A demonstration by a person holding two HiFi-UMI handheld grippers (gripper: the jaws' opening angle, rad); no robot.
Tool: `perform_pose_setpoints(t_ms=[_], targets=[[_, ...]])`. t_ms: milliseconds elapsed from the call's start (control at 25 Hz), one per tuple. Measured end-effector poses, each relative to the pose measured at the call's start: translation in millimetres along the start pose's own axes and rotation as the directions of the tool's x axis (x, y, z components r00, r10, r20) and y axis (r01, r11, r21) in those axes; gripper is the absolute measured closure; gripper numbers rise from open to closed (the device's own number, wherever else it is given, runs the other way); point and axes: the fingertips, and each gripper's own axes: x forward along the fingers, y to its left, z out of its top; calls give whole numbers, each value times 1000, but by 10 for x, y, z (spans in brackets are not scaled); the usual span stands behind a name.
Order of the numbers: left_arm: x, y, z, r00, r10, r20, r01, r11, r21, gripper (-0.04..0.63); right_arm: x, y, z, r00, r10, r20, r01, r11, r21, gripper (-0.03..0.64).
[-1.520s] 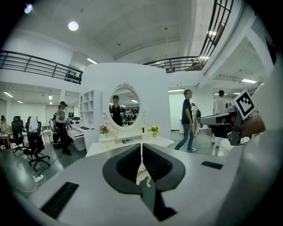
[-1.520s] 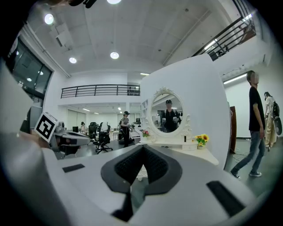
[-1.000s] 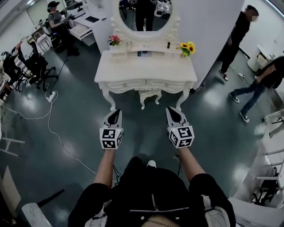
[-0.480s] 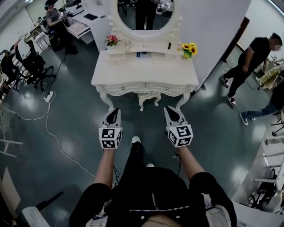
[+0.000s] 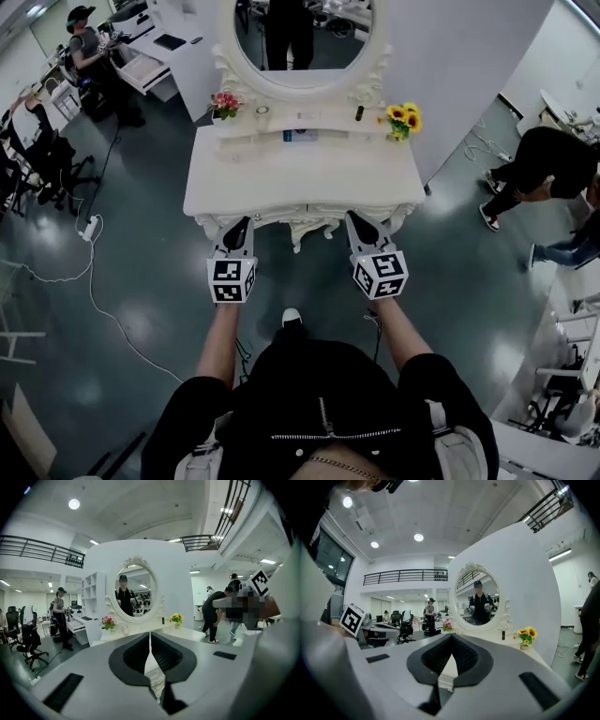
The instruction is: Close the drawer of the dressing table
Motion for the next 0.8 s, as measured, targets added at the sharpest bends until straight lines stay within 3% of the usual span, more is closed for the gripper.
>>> perform_pose_setpoints(t_ms=[400,800], targets=[[917,510,126,998,-64,-11,64,998,11,566,810,-318,106,998,-65,-8,65,998,18,612],[1780,866,113,999,-23,-37,22,1000,-12,566,1760,-792,101,1000,-16,-14,16,999,29,612]])
